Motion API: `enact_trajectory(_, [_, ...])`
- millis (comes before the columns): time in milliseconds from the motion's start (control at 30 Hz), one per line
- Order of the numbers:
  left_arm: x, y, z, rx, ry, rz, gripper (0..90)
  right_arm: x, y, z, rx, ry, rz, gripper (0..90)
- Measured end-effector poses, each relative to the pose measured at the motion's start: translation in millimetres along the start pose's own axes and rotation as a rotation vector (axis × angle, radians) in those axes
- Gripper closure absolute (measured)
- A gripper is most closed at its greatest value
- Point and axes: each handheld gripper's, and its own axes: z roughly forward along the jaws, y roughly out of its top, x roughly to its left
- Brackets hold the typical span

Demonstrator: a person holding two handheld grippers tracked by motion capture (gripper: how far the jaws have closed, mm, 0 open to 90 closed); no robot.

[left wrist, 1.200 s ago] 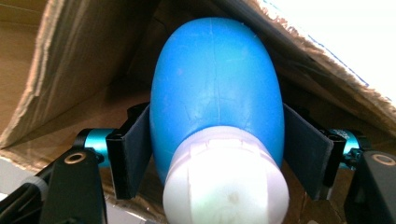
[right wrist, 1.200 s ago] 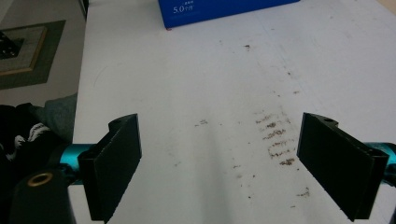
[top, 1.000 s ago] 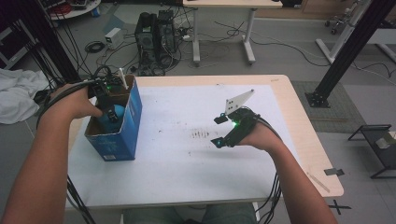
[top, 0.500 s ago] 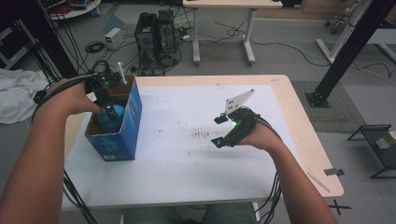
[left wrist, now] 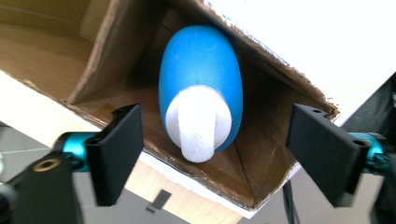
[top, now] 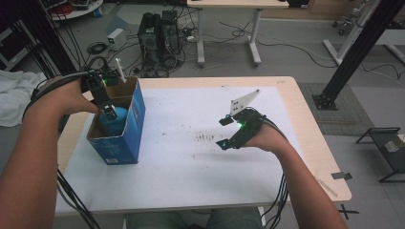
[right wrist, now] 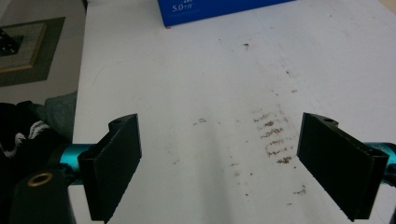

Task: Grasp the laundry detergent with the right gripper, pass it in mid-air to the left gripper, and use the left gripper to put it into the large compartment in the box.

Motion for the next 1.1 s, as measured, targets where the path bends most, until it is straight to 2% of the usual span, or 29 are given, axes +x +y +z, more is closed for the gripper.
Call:
enact_trajectory(33, [-0.6,0.4,-2.9,0.000,-0.006,0.012,18.2,-0.3,0.7,-1.5,0.001,-0.002,-0.004,13.0])
enact_trajectory(67, [-3.1,0.8,-4.2,-0.018,-0.006,0.007,18.1,-0.4,1.4,-3.0,0.002,-0.008,-0.003,13.0])
enact_trajectory(133, [-6.4,2.9,-10.1,-0.014,0.000,0.032,16.8,-0.1,2.7,-7.3,0.016,-0.010,0.009,13.0])
enact_trajectory(167, [-9.9,3.9,-11.3,-0.039,-0.004,0.018,16.6,-0.6,3.4,-9.2,0.020,-0.012,0.009,13.0])
enact_trajectory(233, [-14.0,7.8,-17.8,-0.024,-0.002,0.063,16.5,-1.9,4.5,-13.1,0.036,-0.017,0.001,13.0])
enact_trajectory(267, [-17.6,10.1,-19.6,-0.030,-0.005,0.063,15.1,-2.3,5.4,-15.0,0.041,-0.025,0.002,13.0])
enact_trajectory(333, [-23.0,15.5,-24.5,-0.030,0.006,0.101,12.8,-3.0,7.1,-18.2,0.051,-0.025,0.007,13.0])
enact_trajectory(367, [-26.9,18.1,-25.5,-0.048,0.013,0.099,11.2,-3.4,8.2,-19.9,0.057,-0.027,0.011,12.9])
enact_trajectory(400, [-28.0,21.4,-28.8,-0.025,0.011,0.136,10.8,-3.1,9.4,-21.2,0.058,-0.031,0.023,13.0])
enact_trajectory(567, [-42.7,37.8,-31.6,-0.025,0.008,0.202,8.8,-4.1,12.1,-26.3,0.081,-0.045,0.008,12.9])
enact_trajectory(667, [-51.4,47.8,-29.9,-0.037,0.003,0.233,7.4,-3.7,13.3,-29.7,0.083,-0.051,0.010,13.0])
enact_trajectory(700, [-53.5,51.5,-29.3,-0.032,0.003,0.258,7.4,-4.1,13.8,-30.6,0.086,-0.055,0.003,12.9])
enact_trajectory(900, [-69.8,70.1,-19.5,-0.055,-0.021,0.309,7.4,-4.3,17.7,-33.1,0.120,-0.052,-0.006,12.9])
enact_trajectory(1000, [-76.0,79.1,-14.2,-0.047,-0.033,0.346,7.4,-5.2,19.1,-32.5,0.152,-0.050,-0.009,12.9])
enact_trajectory(1033, [-77.3,81.0,-12.6,-0.054,-0.022,0.359,7.4,-5.3,19.5,-32.3,0.161,-0.050,-0.006,12.9])
enact_trajectory(1067, [-80.0,85.0,-10.1,-0.040,-0.042,0.366,7.4,-6.9,19.8,-32.1,0.164,-0.046,-0.025,12.9])
enact_trajectory(1100, [-81.9,87.9,-7.7,-0.037,-0.044,0.378,7.4,-5.8,19.8,-31.4,0.174,-0.049,-0.005,13.0])
